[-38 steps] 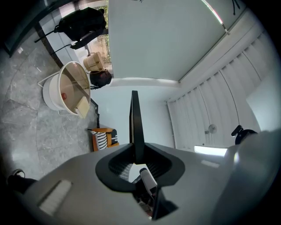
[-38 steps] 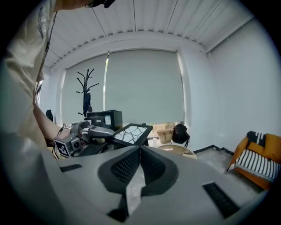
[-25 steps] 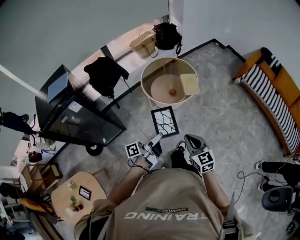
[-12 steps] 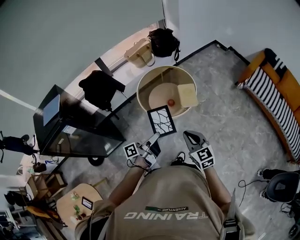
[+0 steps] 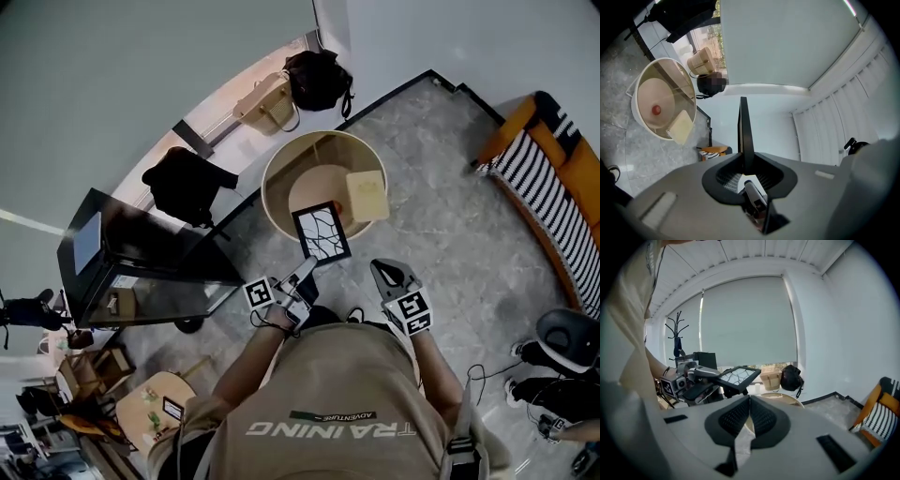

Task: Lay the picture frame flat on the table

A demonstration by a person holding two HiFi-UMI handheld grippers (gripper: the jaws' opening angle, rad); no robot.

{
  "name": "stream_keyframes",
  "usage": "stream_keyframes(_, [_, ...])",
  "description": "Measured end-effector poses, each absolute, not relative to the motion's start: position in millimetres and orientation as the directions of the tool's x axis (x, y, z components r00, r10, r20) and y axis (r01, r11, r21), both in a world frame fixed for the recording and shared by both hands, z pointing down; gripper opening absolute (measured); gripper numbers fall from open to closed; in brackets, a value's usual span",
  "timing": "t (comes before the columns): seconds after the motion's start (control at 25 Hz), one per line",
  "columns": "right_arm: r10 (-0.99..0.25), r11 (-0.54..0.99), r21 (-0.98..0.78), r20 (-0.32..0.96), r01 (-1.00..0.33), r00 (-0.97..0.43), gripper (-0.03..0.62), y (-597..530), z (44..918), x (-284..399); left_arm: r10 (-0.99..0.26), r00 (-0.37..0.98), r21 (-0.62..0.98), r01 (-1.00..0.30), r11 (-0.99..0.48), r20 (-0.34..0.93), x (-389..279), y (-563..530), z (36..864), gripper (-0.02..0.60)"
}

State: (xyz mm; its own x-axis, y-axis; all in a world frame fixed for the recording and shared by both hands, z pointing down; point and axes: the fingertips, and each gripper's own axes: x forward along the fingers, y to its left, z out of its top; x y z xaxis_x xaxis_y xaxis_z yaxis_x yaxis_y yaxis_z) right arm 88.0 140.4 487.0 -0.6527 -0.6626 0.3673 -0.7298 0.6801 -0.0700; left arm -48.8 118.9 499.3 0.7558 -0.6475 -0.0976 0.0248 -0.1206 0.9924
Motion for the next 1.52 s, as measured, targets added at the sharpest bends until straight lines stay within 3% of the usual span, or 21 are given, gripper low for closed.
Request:
stream_keyframes(0.48, [-0.672,0.617,-0.121,0.433,-0.777,-0.601,0.006,31,511,85,-0.573,0.817,0.998,0.043,-0.052,-0.065,-41,2,527,0.077])
stream_keyframes(0.88, [-0.71,0.559,-0.082,0.466,-0.825,-0.528,0.006,-115,500,61,-0.434,0.898,0.998,0.067,-0.02,-0.069,-42,-128,537,0.077])
stream_keyframes(1.08, [-0.716,0.524,-0.093,0.49,-0.847,-0.497,0.006,-156,508,57,-0.439,0.897,0.997,0.076,0.026,-0.057,-48,-175,558,0.077])
stream_keyframes(1.52, [-0.671,0.513,-0.098,0.574,-0.853,-0.469,0.006,-266,640,67,-0.489,0.872,0.998,-0.003,0.057,0.031,-52,-279,662,0.077])
